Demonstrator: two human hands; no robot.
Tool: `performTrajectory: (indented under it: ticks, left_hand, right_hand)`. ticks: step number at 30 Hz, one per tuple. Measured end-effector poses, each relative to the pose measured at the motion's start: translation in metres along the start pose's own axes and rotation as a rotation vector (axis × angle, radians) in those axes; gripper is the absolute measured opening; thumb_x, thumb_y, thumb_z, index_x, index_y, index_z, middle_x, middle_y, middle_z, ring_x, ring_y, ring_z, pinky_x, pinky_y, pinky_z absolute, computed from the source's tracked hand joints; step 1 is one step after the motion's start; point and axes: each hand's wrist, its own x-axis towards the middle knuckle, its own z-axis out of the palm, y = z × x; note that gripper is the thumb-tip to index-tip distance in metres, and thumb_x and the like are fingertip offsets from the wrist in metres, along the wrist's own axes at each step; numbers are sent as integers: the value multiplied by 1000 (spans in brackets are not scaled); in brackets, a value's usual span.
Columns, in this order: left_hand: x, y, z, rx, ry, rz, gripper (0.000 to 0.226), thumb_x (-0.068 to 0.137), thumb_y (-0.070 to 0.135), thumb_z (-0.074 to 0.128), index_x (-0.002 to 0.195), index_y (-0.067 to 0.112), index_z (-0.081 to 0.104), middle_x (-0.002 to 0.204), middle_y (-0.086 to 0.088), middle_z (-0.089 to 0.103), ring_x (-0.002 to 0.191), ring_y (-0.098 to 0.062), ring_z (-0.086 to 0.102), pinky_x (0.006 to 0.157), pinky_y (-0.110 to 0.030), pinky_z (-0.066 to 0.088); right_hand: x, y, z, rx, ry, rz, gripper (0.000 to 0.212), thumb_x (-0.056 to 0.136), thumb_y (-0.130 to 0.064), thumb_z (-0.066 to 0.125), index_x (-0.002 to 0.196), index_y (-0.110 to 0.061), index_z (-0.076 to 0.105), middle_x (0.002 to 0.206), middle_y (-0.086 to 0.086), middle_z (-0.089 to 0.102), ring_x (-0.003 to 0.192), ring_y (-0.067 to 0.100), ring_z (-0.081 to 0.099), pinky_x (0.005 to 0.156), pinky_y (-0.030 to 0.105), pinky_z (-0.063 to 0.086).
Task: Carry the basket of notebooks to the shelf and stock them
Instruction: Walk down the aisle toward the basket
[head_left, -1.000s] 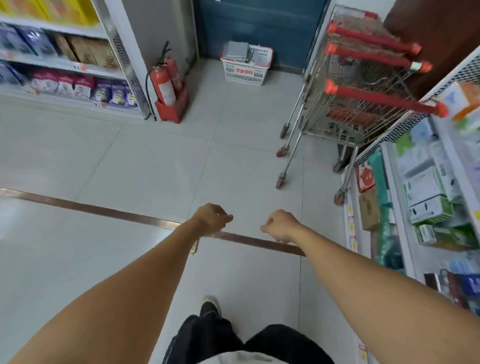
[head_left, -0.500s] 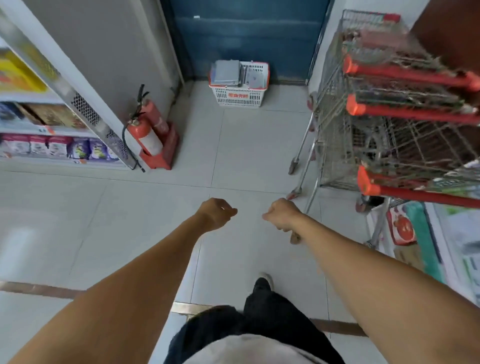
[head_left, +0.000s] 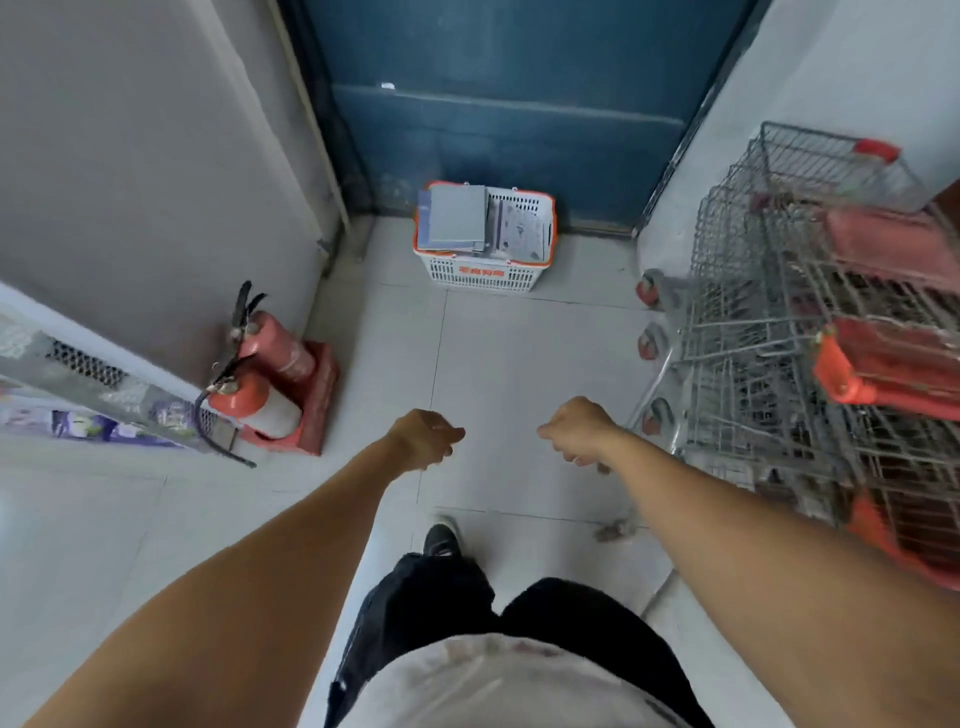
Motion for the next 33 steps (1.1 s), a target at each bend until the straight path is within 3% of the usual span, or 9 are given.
performTrajectory:
  ticks: [7,12,19,23,25,28,30,32,33]
  left_hand:
    - [149,146,-87,128,-37,-12,26,91,33,63,102,10,69,86,-4,70,62,-10,60,47,-17,41]
    - [284,228,-123,167,-24,-6,29,91,34,63,105,9,70,88,-2,69,79,-17,65,59,-19,46]
    - [473,305,-186,154,35,-26,22,87,39,66,92,18,72,90,-3,75,78,-16,68,74,-24,53]
    - [613,319,-219,214,62,47,19,89,36,65,89,18,70,93,-3,74,87,-21,69,84,-28,53]
    - [684,313,-232,259,146,37,29,90,39,63,104,14,69,100,-2,71,96,-22,66,84,-24,46]
    - [780,289,-246,241,335,-69,67,84,48,68,135,10,49,134,-12,56,123,-31,53,100,-34,42]
    - [837,270,-254,189,431,-193,99,74,59,72,148,8,31,149,-15,39,134,-33,41,109,-43,36]
    - [901,241,-263,60,450,-325,126,55,72,78,151,9,25,152,-13,34,137,-32,38,112,-46,33]
    - [931,227,-268,-50,420,-381,133,42,76,81,148,12,31,149,-11,41,133,-30,45,109,-47,37]
  right_hand:
    - [151,-72,-111,78,19,37,11,83,-23,59,82,-12,63,76,10,61,64,22,56,59,29,46]
    - [293,-107,-168,92,-15,100,18,78,-22,59,78,-5,65,80,15,72,65,28,65,60,36,58]
    - [482,-155,-228,97,-89,221,29,82,-23,62,91,3,71,83,17,75,72,30,74,62,35,60]
    - [611,-169,-240,148,-13,263,28,87,-25,64,91,2,70,86,17,75,78,32,74,75,39,61]
    - [676,-168,-242,197,44,293,26,85,-28,67,88,-2,70,85,16,75,76,30,72,79,42,60]
    - [766,-165,-240,349,131,345,26,80,-34,77,90,-12,67,90,12,72,72,21,65,70,38,59]
    - [821,-158,-238,441,150,370,43,75,-36,82,107,-12,67,103,9,71,78,18,66,63,29,56]
    - [873,-148,-236,489,186,393,75,59,-50,86,120,-12,66,115,8,70,92,23,68,79,32,58]
    - [898,-140,-236,497,199,416,90,49,-59,86,124,-13,64,118,8,69,98,25,68,85,36,58]
